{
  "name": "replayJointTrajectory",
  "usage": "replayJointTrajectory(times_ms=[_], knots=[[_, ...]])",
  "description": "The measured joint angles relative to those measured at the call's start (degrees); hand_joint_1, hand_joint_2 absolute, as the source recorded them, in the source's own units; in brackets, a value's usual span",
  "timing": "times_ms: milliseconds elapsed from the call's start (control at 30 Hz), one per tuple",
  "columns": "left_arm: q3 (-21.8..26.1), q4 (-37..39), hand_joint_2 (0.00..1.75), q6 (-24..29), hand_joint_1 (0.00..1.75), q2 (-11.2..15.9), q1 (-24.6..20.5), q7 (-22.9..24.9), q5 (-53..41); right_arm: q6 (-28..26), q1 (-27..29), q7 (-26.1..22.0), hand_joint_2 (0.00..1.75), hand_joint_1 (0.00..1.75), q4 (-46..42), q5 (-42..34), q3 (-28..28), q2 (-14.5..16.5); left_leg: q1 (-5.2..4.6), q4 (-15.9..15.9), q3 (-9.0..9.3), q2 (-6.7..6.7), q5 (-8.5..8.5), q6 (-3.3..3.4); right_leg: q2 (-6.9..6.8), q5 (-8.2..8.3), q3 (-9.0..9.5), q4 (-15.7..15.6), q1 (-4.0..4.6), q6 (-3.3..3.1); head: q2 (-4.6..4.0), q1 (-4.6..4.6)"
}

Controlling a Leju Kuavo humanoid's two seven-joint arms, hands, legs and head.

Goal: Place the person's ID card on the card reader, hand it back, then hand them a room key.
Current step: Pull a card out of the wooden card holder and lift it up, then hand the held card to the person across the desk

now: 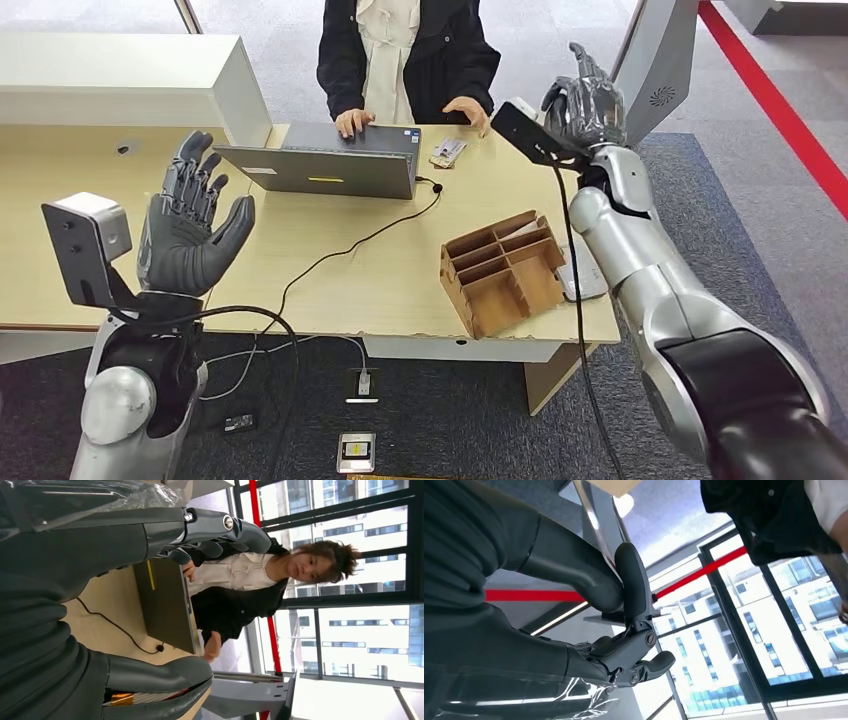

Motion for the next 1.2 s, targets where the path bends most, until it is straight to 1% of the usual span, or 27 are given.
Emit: replayJointTrajectory(times_ms=[233, 400, 633, 800, 1000, 1200], knots=[[-0.69, 2.07, 1.75, 0.16, 0.00, -0.76, -0.75, -0.69, 0.27, 0.43, -3.56, 0.04, 1.75, 1.75, 1.46, 1.44, -0.18, -0.82, 0.01, 0.00, -0.01, 0.00, -0.01, 0.00, 0.01, 0.00, -0.01, 0.00, 0.00, 0.00, 0.00, 0.00], [-1.31, 3.37, 1.75, -0.64, 0.00, -1.42, -1.77, -1.24, 1.23, 4.05, -6.05, 1.81, 1.75, 1.75, 3.38, 3.55, -0.09, -0.92, 0.01, 0.00, -0.02, 0.00, 0.00, 0.00, 0.01, 0.00, -0.01, 0.01, 0.00, 0.00, 0.00, -0.01], [-2.64, 5.97, 1.75, -2.07, 0.00, -2.33, -3.29, -2.94, 3.16, 10.26, -12.58, 5.64, 1.75, 1.75, 6.55, 6.37, 0.15, 0.20, 0.01, 0.00, -0.03, 0.01, 0.00, 0.00, 0.01, 0.00, -0.02, 0.03, 0.00, 0.00, 0.00, 0.00], [-2.85, 7.73, 1.75, -2.29, 0.00, -2.81, -3.78, -3.81, 3.68, 11.85, -16.07, 7.86, 1.75, 1.75, 8.28, 7.74, 0.26, 1.58, 0.02, -0.01, -0.03, 0.00, 0.00, 0.00, 0.01, 0.00, -0.03, 0.03, 0.00, 0.00, 0.00, -0.01], [-2.82, 8.84, 1.75, -1.70, 0.00, -2.88, -3.75, -4.28, 3.93, 12.02, -16.97, 8.72, 1.75, 1.75, 9.91, 8.52, 0.45, 3.00, 0.02, -0.01, -0.03, 0.00, 0.00, 0.00, 0.01, 0.00, -0.02, 0.03, 0.01, 0.00, 0.00, -0.01], [-2.79, 9.28, 1.75, -0.82, 0.00, -2.87, -3.13, -4.35, 3.97, 11.84, -16.66, 8.73, 1.75, 1.75, 11.44, 8.83, 0.52, 3.55, 0.02, -0.01, -0.03, -0.02, 0.00, 0.00, 0.01, 0.00, -0.01, 0.03, 0.01, 0.00, 0.00, 0.00]])
